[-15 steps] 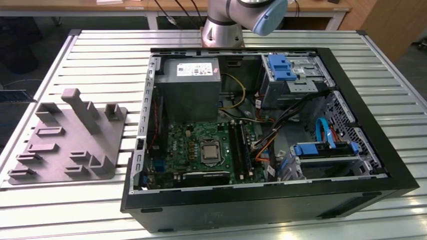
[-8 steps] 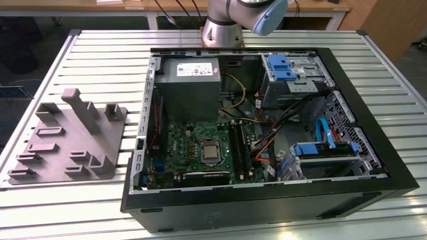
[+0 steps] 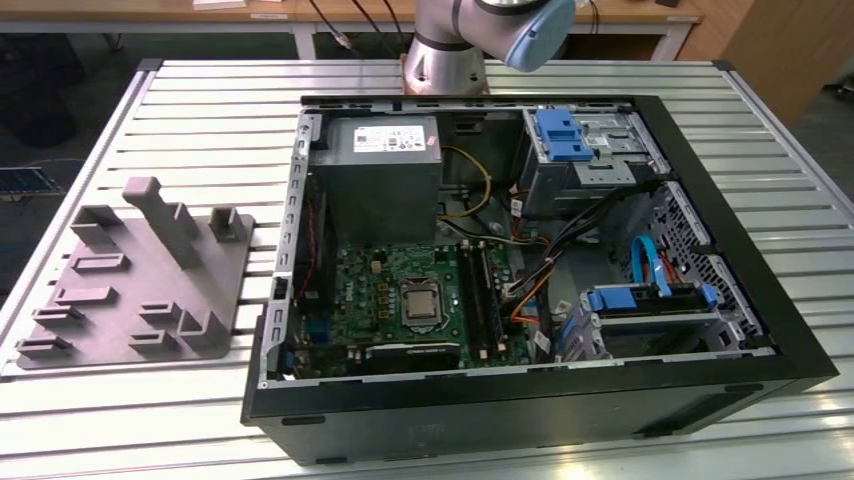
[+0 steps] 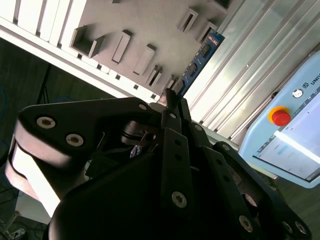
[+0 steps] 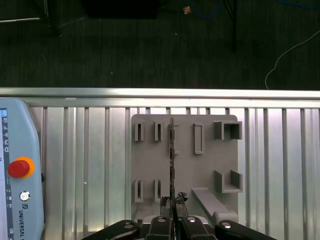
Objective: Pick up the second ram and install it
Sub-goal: 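Pick up the second ram and move it above second insertion slot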
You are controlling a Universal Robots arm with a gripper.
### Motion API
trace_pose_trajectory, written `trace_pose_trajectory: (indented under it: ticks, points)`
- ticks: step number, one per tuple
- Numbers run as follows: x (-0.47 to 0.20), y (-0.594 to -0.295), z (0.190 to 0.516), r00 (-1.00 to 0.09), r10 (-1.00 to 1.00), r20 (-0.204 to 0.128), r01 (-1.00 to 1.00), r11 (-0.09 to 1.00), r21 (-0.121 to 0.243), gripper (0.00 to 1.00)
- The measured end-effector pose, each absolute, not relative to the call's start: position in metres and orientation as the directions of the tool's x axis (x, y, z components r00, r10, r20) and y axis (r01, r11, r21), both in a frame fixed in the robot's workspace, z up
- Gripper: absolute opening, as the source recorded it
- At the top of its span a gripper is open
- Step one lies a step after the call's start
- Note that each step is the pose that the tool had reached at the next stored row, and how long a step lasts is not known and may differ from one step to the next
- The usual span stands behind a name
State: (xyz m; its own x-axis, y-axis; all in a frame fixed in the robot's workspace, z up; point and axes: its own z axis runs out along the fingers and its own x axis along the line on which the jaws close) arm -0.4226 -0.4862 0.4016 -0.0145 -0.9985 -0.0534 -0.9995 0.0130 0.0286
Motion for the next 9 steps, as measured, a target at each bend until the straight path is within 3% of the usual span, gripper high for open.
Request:
trace_pose_trajectory:
  ticks: [9]
  points:
    - [-0.4219,-0.4863,0.4019,-0.015,-0.998,-0.053,-0.999,0.013,0.029,0.14]
